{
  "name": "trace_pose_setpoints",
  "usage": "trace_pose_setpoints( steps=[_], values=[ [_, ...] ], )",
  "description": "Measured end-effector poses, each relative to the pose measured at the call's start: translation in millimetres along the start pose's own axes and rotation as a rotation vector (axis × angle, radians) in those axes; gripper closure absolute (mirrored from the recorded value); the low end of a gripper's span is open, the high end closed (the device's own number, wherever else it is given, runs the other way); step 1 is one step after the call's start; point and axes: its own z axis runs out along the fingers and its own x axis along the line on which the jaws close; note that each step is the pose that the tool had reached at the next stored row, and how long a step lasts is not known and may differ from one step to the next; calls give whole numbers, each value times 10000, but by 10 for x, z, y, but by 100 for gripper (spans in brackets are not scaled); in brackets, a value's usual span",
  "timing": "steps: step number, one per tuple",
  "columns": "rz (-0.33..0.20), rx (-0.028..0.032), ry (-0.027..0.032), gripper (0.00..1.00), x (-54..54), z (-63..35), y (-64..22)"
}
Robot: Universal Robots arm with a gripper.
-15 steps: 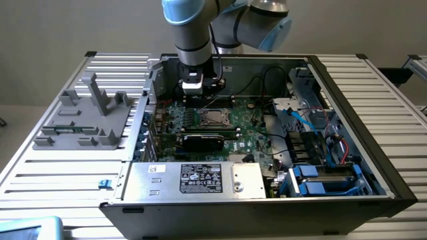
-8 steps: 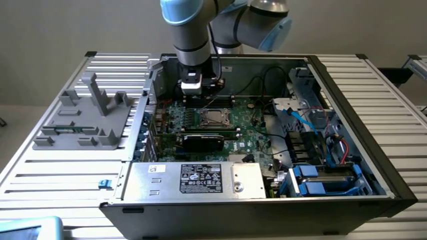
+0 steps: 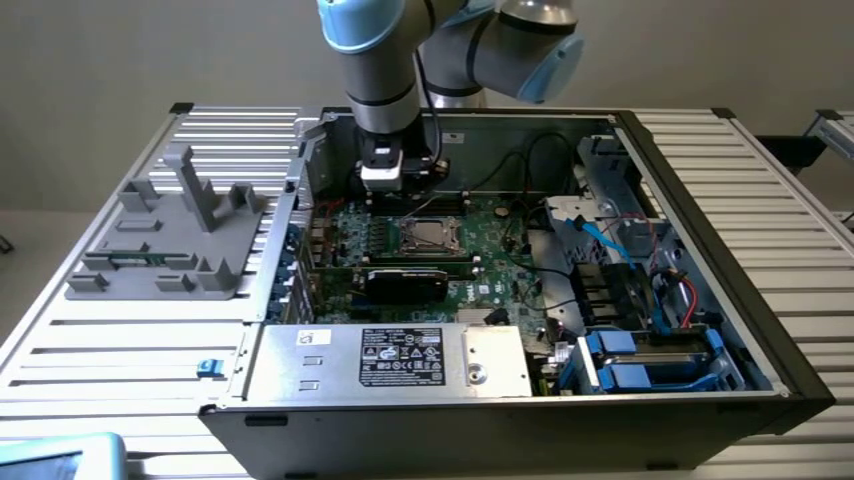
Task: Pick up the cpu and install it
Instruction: 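Install the first cpu locking lever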
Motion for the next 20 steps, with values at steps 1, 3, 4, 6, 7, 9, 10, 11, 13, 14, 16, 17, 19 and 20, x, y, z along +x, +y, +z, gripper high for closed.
trace_pose_setpoints(
  steps=[1,3,4,6,7,9,10,11,13,14,16,17,19,20],
  values=[
    [15,0,6,89,0,4,1],
    [37,4,14,89,3,11,2],
    [47,10,17,89,4,15,3],
    [70,25,20,89,5,20,4],
    [82,32,21,89,5,22,4],
    [107,44,26,89,5,24,4],
    [119,53,28,89,5,26,4],
    [132,57,29,89,5,27,5],
    [159,64,32,89,7,31,6],
    [170,67,33,89,10,34,6],
    [195,73,38,89,16,41,6],
    [206,76,42,89,23,45,6],
    [230,78,46,89,37,51,5],
    [242,78,49,89,44,55,4]
  ],
)
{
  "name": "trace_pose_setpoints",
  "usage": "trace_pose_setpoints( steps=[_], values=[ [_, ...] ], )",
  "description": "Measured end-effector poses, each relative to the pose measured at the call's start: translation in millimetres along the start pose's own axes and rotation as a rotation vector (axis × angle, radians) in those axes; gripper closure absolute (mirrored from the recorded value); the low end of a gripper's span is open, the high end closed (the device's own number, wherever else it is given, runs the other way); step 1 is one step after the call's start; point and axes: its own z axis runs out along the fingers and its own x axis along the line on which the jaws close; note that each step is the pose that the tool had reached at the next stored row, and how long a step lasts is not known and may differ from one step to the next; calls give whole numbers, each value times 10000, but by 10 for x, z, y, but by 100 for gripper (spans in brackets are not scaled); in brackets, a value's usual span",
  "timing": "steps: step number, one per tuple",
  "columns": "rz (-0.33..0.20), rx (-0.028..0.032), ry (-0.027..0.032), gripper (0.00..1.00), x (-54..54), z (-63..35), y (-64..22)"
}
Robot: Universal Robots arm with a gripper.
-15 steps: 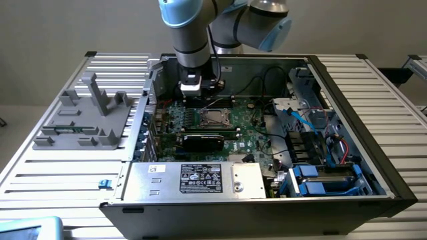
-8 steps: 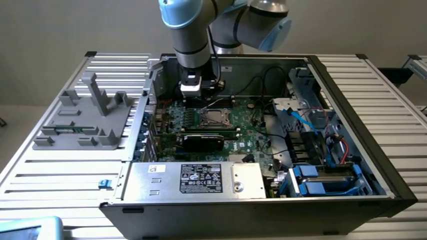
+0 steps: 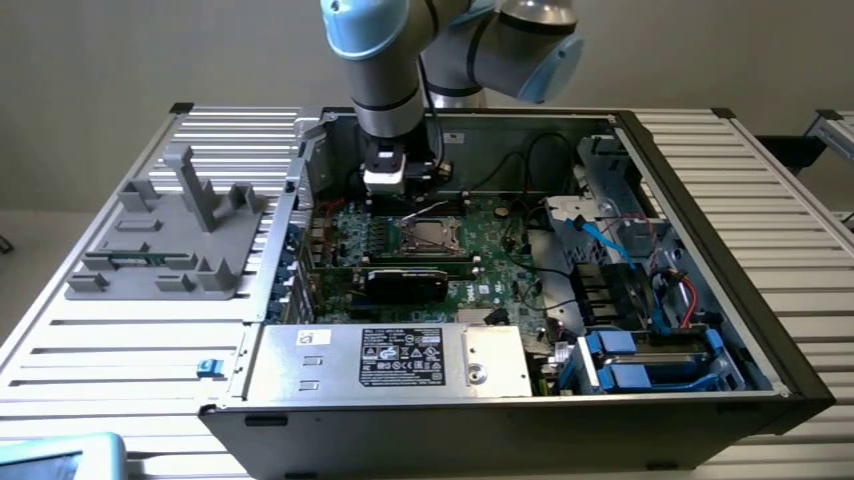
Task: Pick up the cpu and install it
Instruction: 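Install the first cpu locking lever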
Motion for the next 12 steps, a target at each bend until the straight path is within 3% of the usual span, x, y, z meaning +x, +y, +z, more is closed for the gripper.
trace_pose_setpoints(
  steps=[12],
  values=[
    [135,-5,29,89,30,48,5]
  ],
)
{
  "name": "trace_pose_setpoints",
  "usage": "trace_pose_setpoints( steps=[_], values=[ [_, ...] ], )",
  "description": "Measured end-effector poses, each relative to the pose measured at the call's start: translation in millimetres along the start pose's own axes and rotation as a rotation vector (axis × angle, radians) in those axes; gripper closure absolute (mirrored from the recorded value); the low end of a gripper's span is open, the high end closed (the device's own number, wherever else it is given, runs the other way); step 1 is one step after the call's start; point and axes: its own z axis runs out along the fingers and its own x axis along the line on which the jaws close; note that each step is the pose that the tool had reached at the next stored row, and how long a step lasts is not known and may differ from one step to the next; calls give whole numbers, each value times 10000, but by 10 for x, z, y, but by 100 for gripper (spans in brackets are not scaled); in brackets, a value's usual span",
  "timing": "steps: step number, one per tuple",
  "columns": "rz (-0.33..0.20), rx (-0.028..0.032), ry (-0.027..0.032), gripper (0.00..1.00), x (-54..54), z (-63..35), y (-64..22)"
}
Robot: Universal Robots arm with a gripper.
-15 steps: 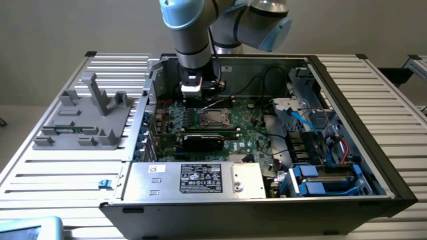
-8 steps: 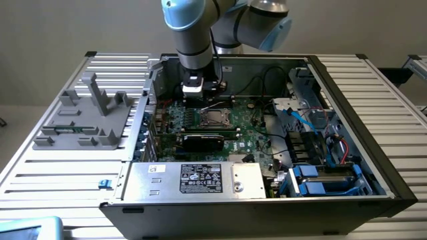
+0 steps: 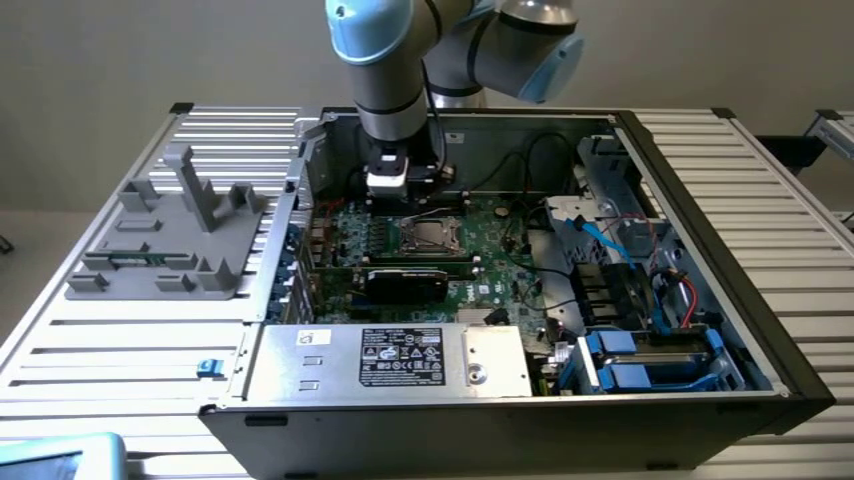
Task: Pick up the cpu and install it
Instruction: 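Install the first cpu locking lever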
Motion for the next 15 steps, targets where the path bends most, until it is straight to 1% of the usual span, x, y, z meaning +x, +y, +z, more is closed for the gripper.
trace_pose_setpoints(
  steps=[11,15],
  values=[
    [157,-14,40,89,18,19,9],
    [251,-24,65,89,21,21,9]
  ],
)
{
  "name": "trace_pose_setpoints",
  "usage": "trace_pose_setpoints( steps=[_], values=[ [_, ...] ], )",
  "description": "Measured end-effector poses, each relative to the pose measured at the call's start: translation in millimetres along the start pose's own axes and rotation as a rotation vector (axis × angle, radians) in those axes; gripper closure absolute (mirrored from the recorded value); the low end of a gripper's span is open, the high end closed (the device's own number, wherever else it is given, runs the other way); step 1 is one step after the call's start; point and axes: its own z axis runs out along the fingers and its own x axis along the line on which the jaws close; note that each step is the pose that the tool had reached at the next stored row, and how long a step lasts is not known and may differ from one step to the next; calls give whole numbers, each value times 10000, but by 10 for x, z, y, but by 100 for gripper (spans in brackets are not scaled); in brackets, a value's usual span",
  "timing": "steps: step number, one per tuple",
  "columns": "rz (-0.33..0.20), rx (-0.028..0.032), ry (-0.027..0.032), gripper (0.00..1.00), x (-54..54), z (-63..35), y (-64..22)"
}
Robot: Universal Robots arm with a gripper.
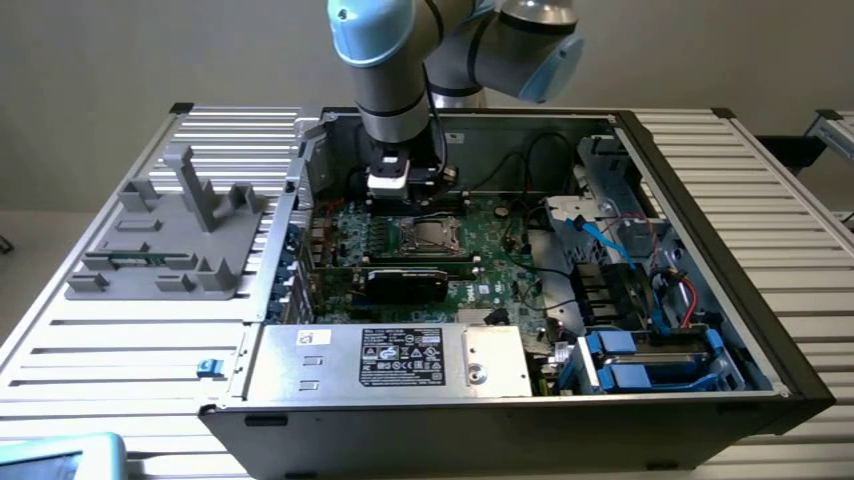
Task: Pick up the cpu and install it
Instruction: 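Install the first cpu locking lever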
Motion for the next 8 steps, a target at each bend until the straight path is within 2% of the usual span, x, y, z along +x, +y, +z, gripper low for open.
trace_pose_setpoints(
  steps=[6,8],
  values=[
    [205,-25,37,89,14,4,-3],
    [339,-55,0,89,15,5,-4]
  ],
)
